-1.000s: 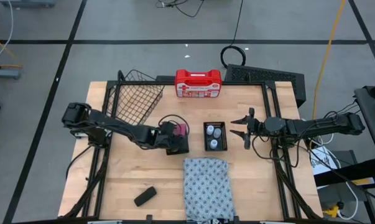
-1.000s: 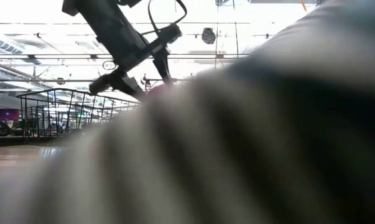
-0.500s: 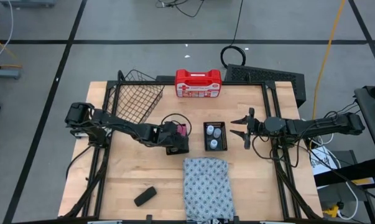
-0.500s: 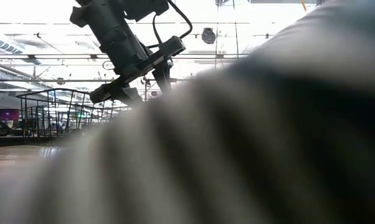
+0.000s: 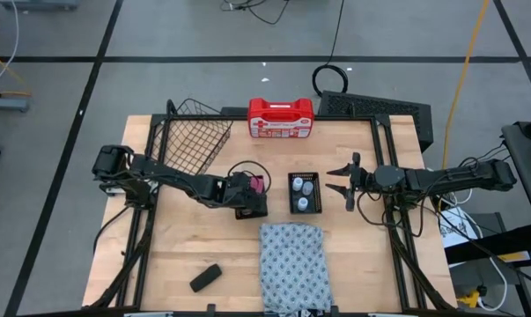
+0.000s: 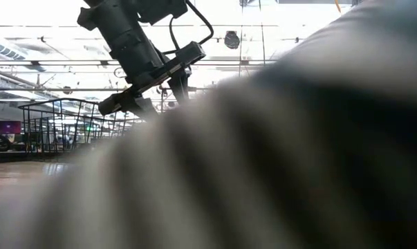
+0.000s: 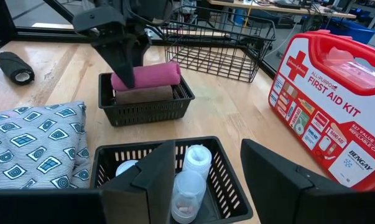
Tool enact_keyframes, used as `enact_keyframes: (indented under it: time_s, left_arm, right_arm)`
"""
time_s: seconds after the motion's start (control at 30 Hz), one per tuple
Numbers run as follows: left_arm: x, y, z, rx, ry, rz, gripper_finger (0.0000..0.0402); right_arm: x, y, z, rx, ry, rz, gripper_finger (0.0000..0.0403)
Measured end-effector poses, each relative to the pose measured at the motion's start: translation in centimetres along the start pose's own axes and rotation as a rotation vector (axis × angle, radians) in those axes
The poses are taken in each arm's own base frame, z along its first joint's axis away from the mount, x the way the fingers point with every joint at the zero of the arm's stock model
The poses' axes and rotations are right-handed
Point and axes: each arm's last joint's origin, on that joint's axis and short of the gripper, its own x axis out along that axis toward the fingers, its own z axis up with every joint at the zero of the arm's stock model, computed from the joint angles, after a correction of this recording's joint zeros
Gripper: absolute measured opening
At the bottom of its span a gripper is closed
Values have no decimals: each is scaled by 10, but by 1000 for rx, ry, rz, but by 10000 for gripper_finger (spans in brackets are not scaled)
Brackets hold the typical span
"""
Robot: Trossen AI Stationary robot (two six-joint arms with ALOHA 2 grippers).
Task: Pick & Place Medicine items
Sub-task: Put the pink bandage into the left black basket, then put the blue patient gown into the wire basket
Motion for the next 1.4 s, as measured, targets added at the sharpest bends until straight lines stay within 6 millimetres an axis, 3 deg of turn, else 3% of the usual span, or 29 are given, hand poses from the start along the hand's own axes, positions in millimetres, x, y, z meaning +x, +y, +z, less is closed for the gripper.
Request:
enact_keyframes:
  time_s: [0.47,0.7,0.97,1.13,1.4]
  left_arm:
    - [0,1,2,-14,-2,3,307]
    - [1,-1,5,76,2,-18,312]
    - [1,-3,16,153,173,-114,307]
    - [-28,-25,10,315,52,-316,313]
    - [-125,-59,-14,668,-254,-784,307]
  right_arm:
    - [0,0,0,0,0,0,171]
    - [0,0,0,0,0,0,171]
    - [0,0,0,1,0,0,171]
    - [0,0,0,3,-1,0,171]
    - [0,0,1,9,-5,0,171]
